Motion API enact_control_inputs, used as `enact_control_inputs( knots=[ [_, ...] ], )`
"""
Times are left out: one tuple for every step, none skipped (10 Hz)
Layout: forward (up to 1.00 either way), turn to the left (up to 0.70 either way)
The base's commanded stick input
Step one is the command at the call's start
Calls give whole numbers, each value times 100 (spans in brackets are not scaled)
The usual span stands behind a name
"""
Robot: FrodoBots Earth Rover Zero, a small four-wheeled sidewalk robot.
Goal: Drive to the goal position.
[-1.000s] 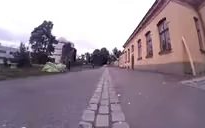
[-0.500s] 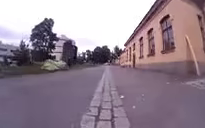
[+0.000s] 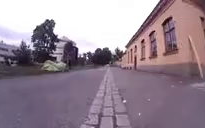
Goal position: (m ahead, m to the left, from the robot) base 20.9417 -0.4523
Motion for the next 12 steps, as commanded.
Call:
enact_control_inputs(
  knots=[
    [45,0],
    [45,0],
    [45,0],
    [45,0],
    [45,0],
    [45,0],
    [45,0],
    [45,0],
    [45,0],
    [45,0],
    [45,0],
    [45,0]
  ],
)
